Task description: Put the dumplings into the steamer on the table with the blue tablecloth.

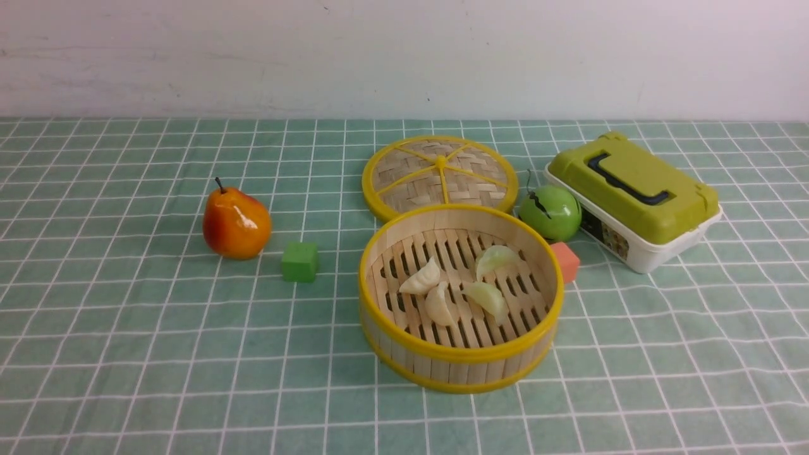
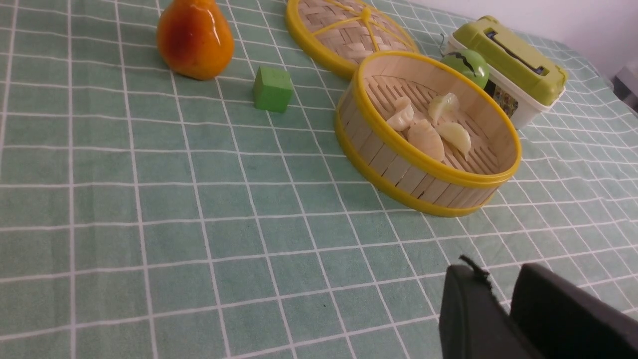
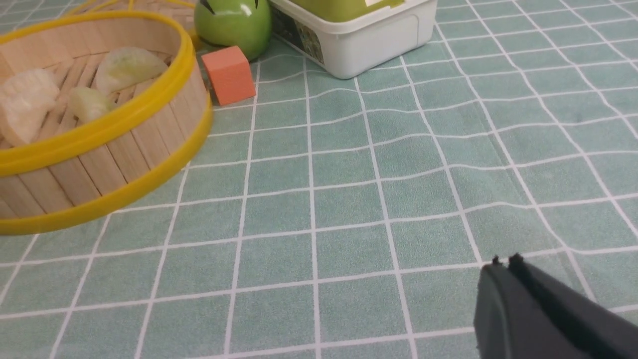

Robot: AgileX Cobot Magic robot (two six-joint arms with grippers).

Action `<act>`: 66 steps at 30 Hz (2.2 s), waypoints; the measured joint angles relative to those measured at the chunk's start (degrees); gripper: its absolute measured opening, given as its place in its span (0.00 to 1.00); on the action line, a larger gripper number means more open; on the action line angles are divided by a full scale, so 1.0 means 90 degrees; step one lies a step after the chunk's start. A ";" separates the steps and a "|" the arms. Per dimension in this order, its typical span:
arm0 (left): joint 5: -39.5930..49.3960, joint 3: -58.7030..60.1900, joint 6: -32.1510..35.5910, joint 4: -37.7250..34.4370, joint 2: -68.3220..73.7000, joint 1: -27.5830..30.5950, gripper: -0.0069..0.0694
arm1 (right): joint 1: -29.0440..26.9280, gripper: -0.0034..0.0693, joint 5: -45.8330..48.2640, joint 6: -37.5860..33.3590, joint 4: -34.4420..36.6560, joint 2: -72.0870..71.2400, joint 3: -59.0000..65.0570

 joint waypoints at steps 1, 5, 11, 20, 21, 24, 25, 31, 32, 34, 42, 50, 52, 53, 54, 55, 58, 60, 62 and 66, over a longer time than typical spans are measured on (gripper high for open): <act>0.0000 0.0000 0.0000 0.0000 0.0000 0.0000 0.26 | 0.0000 0.02 0.0000 0.0000 0.0000 0.0000 0.0000; 0.0000 0.0000 0.0000 0.0000 0.0000 0.0000 0.27 | 0.0000 0.03 0.0000 0.0000 0.0000 0.0000 0.0000; 0.0000 0.0000 0.0000 0.0000 0.0000 0.0000 0.28 | 0.0000 0.03 0.0005 0.0000 0.0000 0.0000 0.0000; -0.0033 0.0056 0.0000 -0.0026 0.0000 0.0000 0.29 | 0.0000 0.04 0.0005 0.0000 0.0000 0.0000 0.0000; -0.0069 0.0170 0.0000 -0.0035 0.0000 0.0000 0.29 | 0.0000 0.04 0.0005 0.0000 0.0000 0.0000 0.0000; -0.0265 0.0470 -0.0065 -0.0026 -0.0048 0.0005 0.29 | 0.0006 0.05 0.0005 0.0000 0.0000 0.0000 0.0000; -0.0441 0.0593 -0.0132 0.0017 -0.0111 0.0005 0.29 | 0.0006 0.05 0.0005 0.0000 0.0000 0.0000 0.0000; -0.2508 0.1478 -0.0242 0.0087 -0.0323 0.0688 0.12 | 0.0006 0.06 0.0005 -0.0001 0.0000 0.0000 0.0000; -0.3030 0.1797 -0.0050 -0.0104 -0.0323 0.1132 0.07 | 0.0006 0.06 0.0005 -0.0001 0.0000 0.0000 0.0000; -0.3524 0.2133 0.0229 -0.0461 -0.0323 0.1728 0.07 | 0.0006 0.06 0.0005 -0.0001 0.0000 0.0000 0.0000; -0.3865 0.3249 0.0824 -0.0811 -0.0336 0.3234 0.07 | 0.0006 0.07 0.0005 -0.0001 0.0000 0.0000 0.0000; -0.3667 0.3322 0.1706 -0.0942 -0.0641 0.3707 0.07 | 0.0006 0.08 0.0005 -0.0001 0.0000 0.0000 0.0000; -0.3547 0.3331 0.1769 -0.0976 -0.0643 0.3820 0.07 | 0.0006 0.08 0.0011 -0.0001 0.0000 0.0000 0.0000; -0.3438 0.3331 0.1788 -0.0975 -0.0643 0.3865 0.07 | 0.0006 0.09 0.0011 -0.0001 0.0000 0.0000 0.0000; -0.3350 0.3331 0.1800 -0.0975 -0.0643 0.3902 0.07 | 0.0006 0.09 0.0011 -0.0001 0.0000 0.0000 0.0000; -0.3286 0.3331 0.1807 -0.0975 -0.0643 0.3933 0.07 | 0.0006 0.09 0.0011 -0.0001 0.0000 0.0000 0.0000; -0.3034 0.3331 0.1852 -0.1006 -0.0643 0.4016 0.07 | 0.0006 0.09 0.0011 -0.0001 0.0000 0.0000 0.0000; -0.2895 0.3334 0.2001 -0.1036 -0.0643 0.4043 0.07 | 0.0006 0.09 0.0011 -0.0001 0.0000 0.0000 0.0000; -0.2820 0.3347 0.2308 -0.1064 -0.0643 0.4071 0.07 | 0.0006 0.10 0.0011 -0.0001 0.0000 0.0000 0.0000; -0.2805 0.3347 0.2708 -0.1069 -0.0643 0.4074 0.07 | 0.0006 0.10 0.0011 -0.0001 0.0000 0.0000 0.0000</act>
